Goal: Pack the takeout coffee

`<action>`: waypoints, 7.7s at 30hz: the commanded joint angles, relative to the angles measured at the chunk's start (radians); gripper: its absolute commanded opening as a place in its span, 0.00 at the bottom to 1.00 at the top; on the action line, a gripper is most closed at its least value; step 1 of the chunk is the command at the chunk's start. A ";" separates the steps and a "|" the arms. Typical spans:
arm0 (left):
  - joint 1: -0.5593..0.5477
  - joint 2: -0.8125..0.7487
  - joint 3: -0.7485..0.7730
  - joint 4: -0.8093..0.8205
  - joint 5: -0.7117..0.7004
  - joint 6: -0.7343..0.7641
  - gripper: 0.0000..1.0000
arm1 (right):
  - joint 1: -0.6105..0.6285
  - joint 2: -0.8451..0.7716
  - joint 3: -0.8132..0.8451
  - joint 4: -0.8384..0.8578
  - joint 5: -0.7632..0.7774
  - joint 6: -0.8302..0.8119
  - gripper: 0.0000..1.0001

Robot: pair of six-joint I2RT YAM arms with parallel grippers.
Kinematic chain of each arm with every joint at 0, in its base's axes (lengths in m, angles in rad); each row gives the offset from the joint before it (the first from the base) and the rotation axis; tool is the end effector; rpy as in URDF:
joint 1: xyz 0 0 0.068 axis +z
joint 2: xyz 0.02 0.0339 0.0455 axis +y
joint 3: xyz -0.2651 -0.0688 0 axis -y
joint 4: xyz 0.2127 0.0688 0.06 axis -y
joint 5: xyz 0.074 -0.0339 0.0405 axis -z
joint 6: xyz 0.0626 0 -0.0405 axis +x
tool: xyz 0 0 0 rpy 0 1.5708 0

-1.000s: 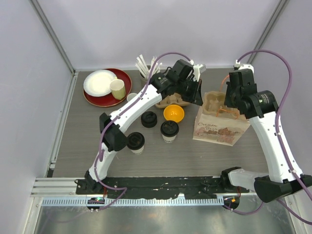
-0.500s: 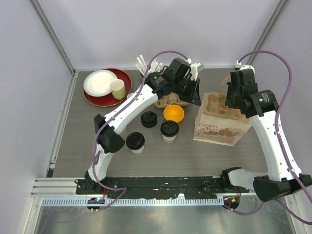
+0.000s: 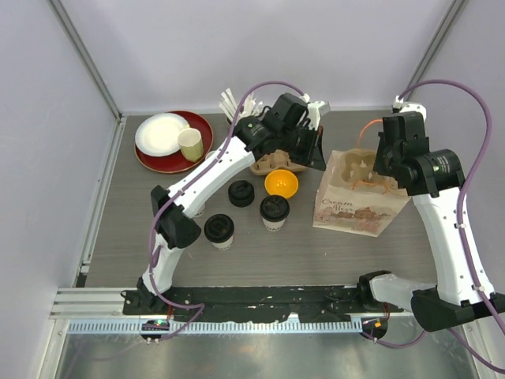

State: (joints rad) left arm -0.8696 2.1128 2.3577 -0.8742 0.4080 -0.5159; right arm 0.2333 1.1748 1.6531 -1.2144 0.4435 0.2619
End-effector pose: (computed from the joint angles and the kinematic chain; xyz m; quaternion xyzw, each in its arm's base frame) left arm 0.2745 -0.3636 0.3730 0.2440 0.8430 -0.4226 0.2265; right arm 0.1772 0.0145 0.4216 0.1019 0.8904 -0.0980 0.4326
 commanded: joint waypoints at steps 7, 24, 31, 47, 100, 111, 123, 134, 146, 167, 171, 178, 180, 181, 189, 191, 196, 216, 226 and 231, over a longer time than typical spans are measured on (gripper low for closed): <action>-0.003 -0.034 0.006 0.007 0.008 0.025 0.00 | -0.005 0.002 -0.159 0.079 -0.031 -0.013 0.01; -0.003 -0.054 -0.061 -0.003 -0.040 0.102 0.09 | -0.003 -0.035 -0.440 0.305 -0.238 -0.016 0.01; -0.003 -0.080 -0.066 -0.029 -0.037 0.132 0.16 | -0.003 -0.040 -0.518 0.346 -0.253 -0.016 0.01; -0.002 -0.016 0.052 -0.026 -0.066 0.350 0.63 | -0.003 -0.020 -0.681 0.487 -0.331 -0.007 0.01; -0.198 -0.054 -0.051 -0.074 -0.047 0.850 0.65 | -0.002 0.082 -0.518 0.335 -0.430 0.019 0.01; -0.180 -0.076 0.144 -0.270 0.161 0.968 0.65 | -0.002 0.068 -0.532 0.334 -0.425 0.013 0.01; -0.169 -0.025 0.022 -0.138 -0.023 0.958 0.64 | -0.003 0.054 -0.539 0.335 -0.425 0.013 0.01; -0.198 -0.056 -0.037 -0.236 0.116 1.007 0.00 | -0.003 0.066 -0.546 0.335 -0.420 0.011 0.01; -0.220 -0.086 -0.031 -0.289 0.213 0.989 0.00 | -0.002 0.102 -0.599 0.354 -0.394 0.027 0.01; -0.075 0.021 0.120 0.003 -0.199 0.631 0.71 | -0.002 0.057 -0.642 0.377 -0.477 0.028 0.01; -0.077 0.093 0.187 0.027 -0.180 0.685 0.72 | 0.000 0.051 -0.647 0.374 -0.488 0.023 0.01; -0.077 0.119 0.183 0.029 -0.084 0.666 0.40 | 0.004 0.039 -0.639 0.349 -0.486 0.020 0.01; -0.075 0.122 0.181 0.020 -0.109 0.649 0.14 | 0.005 0.033 -0.638 0.342 -0.486 0.019 0.01; -0.072 0.118 0.178 0.020 -0.109 0.642 0.08 | 0.006 0.026 -0.638 0.339 -0.486 0.020 0.01; -0.043 0.093 0.193 0.018 -0.138 0.522 0.00 | 0.034 0.048 -0.636 0.325 -0.514 0.019 0.01; -0.020 0.093 0.192 0.021 -0.140 0.456 0.00 | 0.044 0.037 -0.641 0.326 -0.513 0.025 0.01; 0.012 0.101 0.196 0.023 -0.108 0.381 0.00 | 0.083 0.011 -0.658 0.323 -0.514 0.039 0.01; -0.020 0.119 0.252 0.009 -0.096 0.303 0.00 | 0.138 -0.038 -0.648 0.187 -0.375 0.074 0.01; -0.020 0.116 0.249 0.017 -0.117 0.298 0.00 | 0.143 -0.020 -0.696 0.257 -0.276 0.135 0.01; -0.020 0.107 0.219 0.023 -0.097 0.307 0.00 | 0.143 0.009 -0.722 0.280 -0.289 0.135 0.01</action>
State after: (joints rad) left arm -0.9031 2.2734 2.5481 -0.9771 0.3138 -0.2028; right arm 0.3721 1.1484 0.9737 -0.8738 0.1448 0.3664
